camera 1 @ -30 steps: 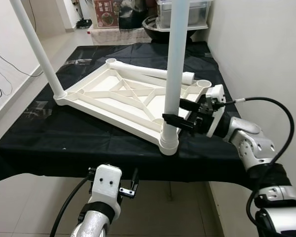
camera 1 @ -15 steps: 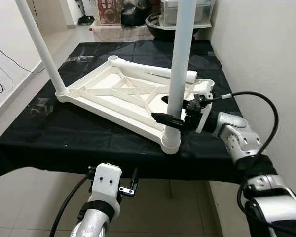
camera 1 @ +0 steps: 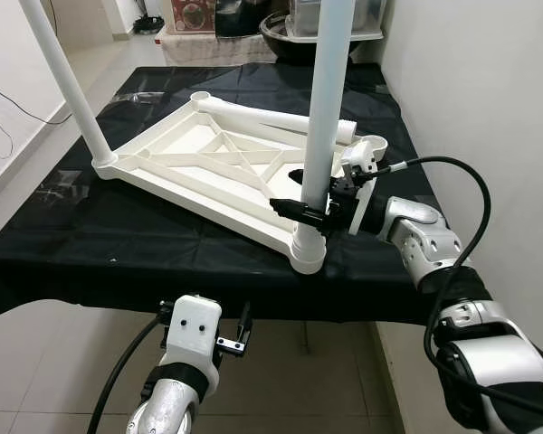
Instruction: Building children table
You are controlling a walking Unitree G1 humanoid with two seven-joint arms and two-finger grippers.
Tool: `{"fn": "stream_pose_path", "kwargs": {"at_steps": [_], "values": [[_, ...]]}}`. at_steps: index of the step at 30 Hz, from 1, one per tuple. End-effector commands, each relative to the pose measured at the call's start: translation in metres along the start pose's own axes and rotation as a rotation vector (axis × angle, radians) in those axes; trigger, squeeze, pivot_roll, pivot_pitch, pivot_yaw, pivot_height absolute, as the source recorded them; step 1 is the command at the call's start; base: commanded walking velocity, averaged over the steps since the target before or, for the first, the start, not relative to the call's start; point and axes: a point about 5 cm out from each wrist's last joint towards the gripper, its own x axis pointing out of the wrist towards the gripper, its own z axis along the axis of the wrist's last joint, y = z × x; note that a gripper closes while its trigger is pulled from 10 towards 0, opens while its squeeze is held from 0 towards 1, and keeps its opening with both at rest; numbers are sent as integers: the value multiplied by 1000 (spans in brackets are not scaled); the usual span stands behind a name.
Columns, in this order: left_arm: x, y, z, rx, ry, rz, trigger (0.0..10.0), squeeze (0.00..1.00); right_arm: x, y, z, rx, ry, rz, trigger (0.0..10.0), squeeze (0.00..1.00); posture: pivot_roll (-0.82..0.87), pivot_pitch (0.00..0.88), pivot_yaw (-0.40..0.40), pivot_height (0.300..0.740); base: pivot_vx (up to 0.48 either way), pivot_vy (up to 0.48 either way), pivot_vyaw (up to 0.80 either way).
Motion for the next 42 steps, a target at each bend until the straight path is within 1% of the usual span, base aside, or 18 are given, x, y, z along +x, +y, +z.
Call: {"fn": "stream_pose_path", "kwargs": {"at_steps": [1, 16, 18, 21, 22, 24, 26, 28, 29, 30, 32, 34, 35, 37, 39, 40, 41, 42], "values": [[-2, -1, 1, -1, 3, 3, 10000, 0, 4, 1, 3, -19, -1, 10, 0, 0, 126, 149, -9, 740, 0, 0, 0], [0, 0, 1, 0, 6, 6, 10000, 0, 8, 5, -8, -41, -10, -15, 0, 0, 124, 153, -4, 740, 0, 0, 0], [0, 1, 1, 1, 4, 6, 10000, 0, 5, 0, -12, -63, -22, -163, 0, 0, 118, 152, -2, 740, 0, 0, 0], [0, 1, 1, 2, 4, 6, 10000, 0, 4, -2, -13, -71, -26, -232, 0, 0, 118, 152, -2, 740, 0, 0, 0], [1, 1, 1, 2, 3, 6, 10000, 0, -1, -9, -18, -76, -9, -390, 0, 0, 115, 147, -2, 740, 0, 0, 0], [1, 1, 1, 2, 3, 6, 10000, 0, -1, -9, -18, -76, -9, -390, 0, 0, 115, 147, -2, 740, 0, 0, 0], [2, 1, 1, 5, 1, 5, 10000, 0, -14, -21, -30, -52, 26, -721, 0, 0, 111, 144, 0, 740, 0, 0, 0], [2, 1, 1, 5, 1, 5, 10000, 0, -14, -21, -30, -52, 26, -721, 0, 0, 111, 144, 0, 740, 0, 0, 0], [2, 1, 1, 7, 0, 4, 10000, 0, -20, -25, -35, -49, 44, -845, 0, 0, 111, 144, 0, 740, 0, 0, 0], [2, 1, 1, 7, 0, 4, 10000, 0, -20, -25, -35, -49, 44, -845, 0, 0, 111, 144, 0, 740, 0, 0, 0], [3, 1, 1, 13, -1, 1, 10000, 0, -30, -24, -45, -12, 83, -1194, 0, 0, 106, 134, -1, 740, 0, 0, 0], [3, 1, 1, 13, -1, 1, 10000, 0, -30, -24, -45, -12, 83, -1194, 0, 0, 106, 134, -1, 740, 0, 0, 0], [3, 1, 1, 14, -2, 0, 10000, 0, -32, -22, -47, 2, 91, -1301, 0, 0, 106, 134, -1, 740, 0, 0, 0], [3, 1, 1, 14, -2, 0, 10000, 0, -32, -22, -47, 2, 91, -1301, 0, 0, 106, 134, -1, 740, 0, 0, 0], [3, 0, 0, 16, -3, -1, 10000, 0, -11, -1, -48, 110, 35, -1573, 0, 0, 115, 116, -11, 740, 0, 0, 0], [4, -1, 0, 16, -3, 0, 10000, 0, 1, 8, -47, 175, 6, -1644, 0, 0, 118, 113, -13, 740, 0, 0, 0], [4, -1, 0, 16, -3, 0, 10000, 0, 1, 8, -47, 175, 6, -1644, 0, 0, 118, 113, -13, 740, 0, 0, 0], [4, -1, 0, 16, -2, 0, 10000, 0, 8, 14, -47, 218, -9, -1684, 0, 0, 118, 112, -14, 740, 0, 0, 0]]}}
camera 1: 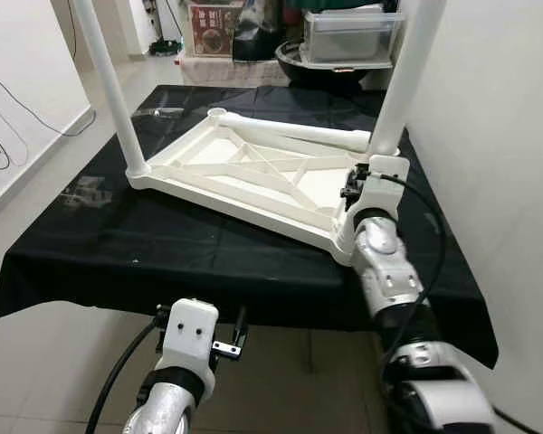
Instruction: Building children table
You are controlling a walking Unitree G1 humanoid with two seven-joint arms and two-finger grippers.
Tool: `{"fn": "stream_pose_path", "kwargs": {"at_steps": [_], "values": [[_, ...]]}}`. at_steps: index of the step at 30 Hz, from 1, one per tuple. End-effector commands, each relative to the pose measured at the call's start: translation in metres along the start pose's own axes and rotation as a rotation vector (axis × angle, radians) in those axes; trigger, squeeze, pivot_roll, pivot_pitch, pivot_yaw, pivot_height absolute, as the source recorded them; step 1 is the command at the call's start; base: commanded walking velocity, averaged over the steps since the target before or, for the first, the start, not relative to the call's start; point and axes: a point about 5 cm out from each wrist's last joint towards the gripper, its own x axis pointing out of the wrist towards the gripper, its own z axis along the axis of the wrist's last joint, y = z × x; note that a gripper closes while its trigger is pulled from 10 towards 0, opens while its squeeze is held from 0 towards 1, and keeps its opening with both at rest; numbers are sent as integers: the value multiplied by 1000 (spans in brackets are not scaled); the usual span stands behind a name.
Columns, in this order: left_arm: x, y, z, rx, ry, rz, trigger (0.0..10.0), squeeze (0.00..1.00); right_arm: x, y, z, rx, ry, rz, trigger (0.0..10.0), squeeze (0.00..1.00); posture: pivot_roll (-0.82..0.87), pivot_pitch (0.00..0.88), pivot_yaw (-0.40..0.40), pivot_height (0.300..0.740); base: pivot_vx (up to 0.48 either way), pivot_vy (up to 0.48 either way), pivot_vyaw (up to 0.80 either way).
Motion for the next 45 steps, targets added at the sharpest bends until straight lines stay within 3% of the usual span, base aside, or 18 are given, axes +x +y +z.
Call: {"fn": "stream_pose_path", "kwargs": {"at_steps": [1, 5, 6, 8, 9, 11, 12, 18, 19, 23, 25, 26, 31, 35, 38, 40, 42, 45], "values": [[0, -2, -3, 8, 9, 0, 10000, 0, -2, -15, -26, 41, 142, -121, 0, 0, 118, 112, -14, 740, 0, 0, 0], [0, -3, -3, 6, 9, 0, 10000, 0, -12, -2, -28, 75, 172, -141, 0, 0, 115, 101, -20, 740, 0, 0, 0], [0, -3, -3, 6, 9, -2, 10000, 0, -13, 0, -27, 69, 160, -118, 1294, 0, 110, 98, -18, 740, 0, 0, 0], [0, -3, -4, 6, 10, -2, 10000, 0, -15, 2, -25, 59, 152, -118, 1294, 0, 107, 97, -18, 740, 0, 0, 0], [0, -3, -4, 5, 10, -4, 10000, 0, -16, 3, -22, 42, 123, -85, 10000, 0, 105, 93, -16, 740, 0, 0, 0], [1, -3, -4, 5, 11, -6, 10000, 0, -16, 4, -18, 37, 90, -41, 10000, 0, 105, 93, -16, 740, 0, 0, 0], [1, -3, -5, 4, 13, -9, 10000, 0, -17, 5, -14, 15, 38, 51, 10000, 1000, 99, 85, -16, 740, 0, 0, 0], [2, -4, -6, 3, 14, -11, 10000, 0, -16, -3, -7, 18, -30, 102, 10000, 1000, 95, 78, -14, 740, 0, 0, 0], [3, -4, -6, 2, 15, -10, 10000, 0, -14, -7, -4, 31, -59, 150, 10000, 0, 91, 80, -12, 740, 0, 0, 0], [4, -4, -6, 2, 17, -10, 10000, 0, -9, -12, -1, 72, -77, 250, 10000, 0, 87, 84, -9, 740, 0, 0, 0], [5, -4, -6, -4, 14, -11, 10000, 0, -1, -17, -2, 109, -51, 402, 10000, 0, 89, 87, -12, 740, 0, 0, 0], [5, -4, -6, -4, 14, -11, 10000, 0, -1, -17, -2, 109, -51, 402, 10000, 0, 89, 87, -12, 740, 0, 0, 0], [6, -5, -6, -8, 14, -17, 10000, 0, 16, -40, 8, 62, -85, 756, 10000, 0, 89, 95, -8, 740, 0, 0, 0], [6, -4, -6, -8, 12, -17, 10000, 0, 20, -41, 10, 3, -66, 910, 10000, 0, 91, 95, -10, 740, 0, 0, 0], [6, -4, -5, -10, 10, -17, 10000, 0, 23, -37, 12, -37, 13, 1136, 10000, 0, 109, 105, -10, 740, 0, 0, 0], [6, -4, -5, -10, 10, -17, 10000, 0, 23, -37, 12, -37, 13, 1136, 10000, 0, 109, 105, -10, 740, 0, 0, 0], [5, -4, -5, -12, 9, -18, 10000, 0, 21, -35, 12, -28, 47, 1219, 10000, 0, 110, 105, -10, 740, 0, 0, 0], [4, -5, -3, -31, 0, -31, 10000, 0, 13, -26, 16, 20, 130, 1471, 10000, 0, 122, 111, -14, 740, 0, 0, 0]]}}
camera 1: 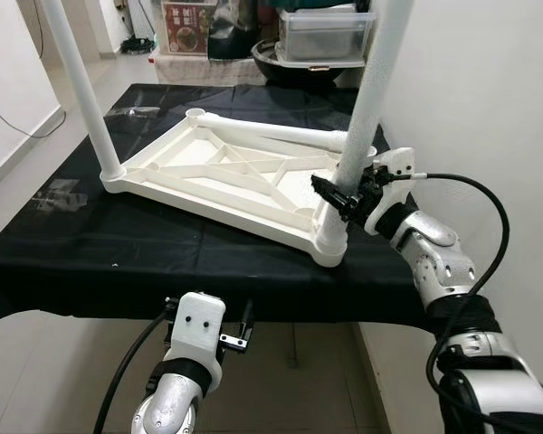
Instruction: Building children table
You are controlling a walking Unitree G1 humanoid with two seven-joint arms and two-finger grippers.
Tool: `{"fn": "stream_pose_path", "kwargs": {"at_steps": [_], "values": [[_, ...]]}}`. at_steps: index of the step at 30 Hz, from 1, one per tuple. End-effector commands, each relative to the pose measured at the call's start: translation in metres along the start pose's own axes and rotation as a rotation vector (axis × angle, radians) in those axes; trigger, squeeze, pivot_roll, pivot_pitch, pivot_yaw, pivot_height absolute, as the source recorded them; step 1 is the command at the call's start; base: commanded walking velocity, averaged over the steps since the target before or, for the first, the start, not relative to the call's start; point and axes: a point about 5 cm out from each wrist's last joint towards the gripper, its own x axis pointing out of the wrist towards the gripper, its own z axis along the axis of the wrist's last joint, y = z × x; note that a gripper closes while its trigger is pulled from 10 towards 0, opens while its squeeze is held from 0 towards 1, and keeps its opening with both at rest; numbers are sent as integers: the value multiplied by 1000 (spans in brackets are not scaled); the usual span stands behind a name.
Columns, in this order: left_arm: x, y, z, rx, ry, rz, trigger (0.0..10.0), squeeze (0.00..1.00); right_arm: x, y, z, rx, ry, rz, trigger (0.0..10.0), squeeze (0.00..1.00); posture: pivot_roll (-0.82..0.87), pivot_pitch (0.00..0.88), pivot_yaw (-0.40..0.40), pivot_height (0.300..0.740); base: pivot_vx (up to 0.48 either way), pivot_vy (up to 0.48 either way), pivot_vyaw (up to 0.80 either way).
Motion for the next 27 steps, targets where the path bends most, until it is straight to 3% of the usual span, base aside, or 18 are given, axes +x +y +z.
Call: {"fn": "stream_pose_path", "kwargs": {"at_steps": [1, 9, 13, 14, 15, 17, 18, 25, 27], "values": [[-2, -2, -2, -20, 7, -13, 10000, 0, 10, 14, -4, 42, 32, 161, 10000, 0, 122, 111, -14, 740, 0, 0, 0], [-6, -3, 0, -38, 2, -23, 10000, 0, 21, 27, -4, 41, 80, 396, 10000, 0, 142, 130, -20, 740, 0, 0, 0], [-7, -3, 1, -42, 1, -24, 10000, 0, 26, 30, -2, 38, 79, 454, 10000, 0, 149, 137, -21, 740, 0, 0, 0], [-8, -3, 1, -44, 2, -25, 10000, 0, 28, 33, -1, 43, 74, 478, 8863, 0, 151, 141, -19, 740, 0, 0, 0], [-9, -3, 1, -45, 3, -27, 10000, 0, 31, 35, -1, 40, 71, 489, 1725, 0, 151, 142, -20, 740, 0, 0, 0], [-9, -4, 1, -46, 4, -29, 10000, 0, 33, 36, -1, 39, 69, 495, 1725, 0, 151, 142, -20, 740, 0, 0, 0], [-9, -4, 1, -46, 5, -30, 10000, 0, 34, 38, -2, 38, 61, 491, 0, 0, 150, 143, -19, 740, 0, 0, 0], [-8, -4, 1, -48, 5, -31, 10000, 0, 38, 36, -3, 26, 37, 388, 0, 0, 145, 143, -17, 740, 0, 0, 0], [-7, -4, 1, -49, 6, -31, 10000, 0, 39, 26, -7, 0, 19, 163, 0, 0, 136, 138, -17, 740, 0, 0, 0]]}}
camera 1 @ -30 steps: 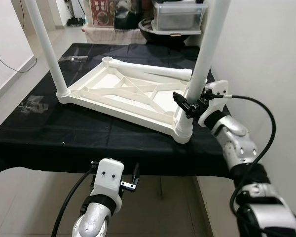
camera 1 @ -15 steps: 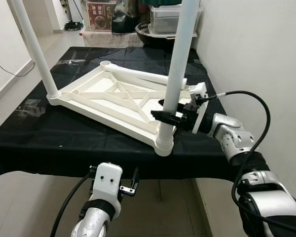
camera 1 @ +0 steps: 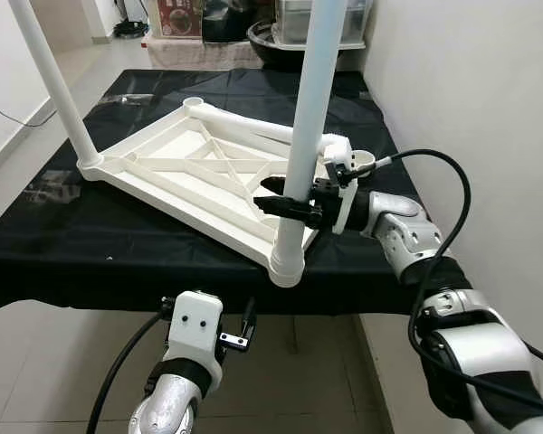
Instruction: Building children table
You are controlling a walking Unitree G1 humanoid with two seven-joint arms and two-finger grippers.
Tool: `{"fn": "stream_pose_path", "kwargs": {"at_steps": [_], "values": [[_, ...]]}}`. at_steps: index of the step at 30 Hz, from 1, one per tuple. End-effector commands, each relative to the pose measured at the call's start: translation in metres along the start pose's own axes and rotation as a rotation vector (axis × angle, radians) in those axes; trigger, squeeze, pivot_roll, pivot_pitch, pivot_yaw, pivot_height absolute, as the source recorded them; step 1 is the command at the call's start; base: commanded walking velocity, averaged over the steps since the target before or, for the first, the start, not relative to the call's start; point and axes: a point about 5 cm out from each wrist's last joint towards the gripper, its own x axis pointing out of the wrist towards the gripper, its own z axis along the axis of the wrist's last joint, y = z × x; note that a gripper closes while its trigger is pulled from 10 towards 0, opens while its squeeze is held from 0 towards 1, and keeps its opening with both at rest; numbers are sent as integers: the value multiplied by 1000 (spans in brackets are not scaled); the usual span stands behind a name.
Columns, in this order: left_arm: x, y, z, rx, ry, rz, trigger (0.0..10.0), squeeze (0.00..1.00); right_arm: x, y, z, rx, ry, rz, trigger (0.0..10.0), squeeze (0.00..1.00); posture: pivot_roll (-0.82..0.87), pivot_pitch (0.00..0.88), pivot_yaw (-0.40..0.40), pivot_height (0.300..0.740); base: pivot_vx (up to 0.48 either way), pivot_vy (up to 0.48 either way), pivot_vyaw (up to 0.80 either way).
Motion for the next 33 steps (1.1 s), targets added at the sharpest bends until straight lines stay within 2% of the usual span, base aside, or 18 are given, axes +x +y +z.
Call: {"fn": "stream_pose_path", "kwargs": {"at_steps": [1, 3, 4, 6, 7, 9, 10, 11, 13, 15, 17, 21, 22, 23, 25, 26, 31, 33], "values": [[-1, -2, -2, -10, 12, -10, 10000, 0, -5, -7, -8, 38, -16, -160, 0, 0, 136, 138, -17, 740, 0, 0, 0], [0, -2, -2, -9, 13, -11, 10000, 0, -9, -15, -12, 22, 0, -329, 0, 0, 132, 133, -16, 740, 0, 0, 0], [0, -2, -2, -9, 13, -11, 10000, 0, -9, -15, -12, 22, 0, -329, 0, 0, 132, 133, -16, 740, 0, 0, 0], [1, -2, -3, -7, 14, -14, 10000, 0, -28, -33, -23, 62, 27, -760, 0, 0, 124, 122, -12, 740, 0, 0, 0], [1, -2, -3, -7, 14, -14, 10000, 0, -28, -33, -23, 62, 27, -760, 0, 0, 124, 122, -12, 740, 0, 0, 0], [2, -1, -3, -1, 13, -19, 10000, 0, -55, -42, -34, 91, 59, -1189, 0, 0, 112, 113, -7, 740, 0, 0, 0], [2, -1, -3, -1, 13, -19, 10000, 0, -55, -42, -34, 91, 59, -1189, 0, 0, 112, 113, -7, 740, 0, 0, 0], [2, -1, -3, 2, 12, -21, 10000, 0, -63, -40, -38, 95, 59, -1339, 0, 0, 112, 107, -10, 740, 0, 0, 0], [2, -1, -3, 2, 12, -21, 10000, 0, -63, -40, -38, 95, 59, -1339, 0, 0, 112, 107, -10, 740, 0, 0, 0], [3, -1, -4, 7, 11, -23, 10000, 0, -60, -25, -45, 154, 21, -1525, 0, 0, 114, 94, -10, 740, 0, 0, 0], [3, -2, -4, 9, 11, -24, 10000, 0, -55, -17, -47, 186, 2, -1591, 0, 0, 113, 93, -12, 740, 0, 0, 0], [4, -2, -5, 10, 12, -24, 10000, 0, -43, -7, -50, 234, -19, -1652, 0, 0, 114, 83, -18, 740, 0, 0, 0], [4, -3, -5, 11, 12, -25, 10000, 0, -32, -4, -49, 237, -21, -1600, 2667, 0, 113, 79, -19, 740, 0, 0, 0], [4, -3, -5, 10, 13, -25, 10000, 0, -23, -2, -46, 214, -26, -1548, 10000, 0, 115, 76, -23, 740, 0, 0, 0], [4, -4, -6, 10, 13, -26, 10000, 0, -17, -1, -44, 195, -29, -1511, 10000, 0, 115, 76, -23, 740, 0, 0, 0], [4, -4, -6, 9, 13, -26, 10000, 0, -12, 0, -40, 187, -67, -1466, 10000, 1000, 112, 74, -24, 740, 0, 0, 0], [5, -4, -6, 6, 14, -27, 10000, 0, -15, -3, -33, 151, -145, -1394, 10000, 1000, 103, 70, -24, 740, 0, 0, 0], [5, -4, -7, 4, 14, -30, 10000, 0, -26, -7, -29, 142, -190, -1294, 10000, 0, 100, 65, -23, 740, 0, 0, 0]]}}
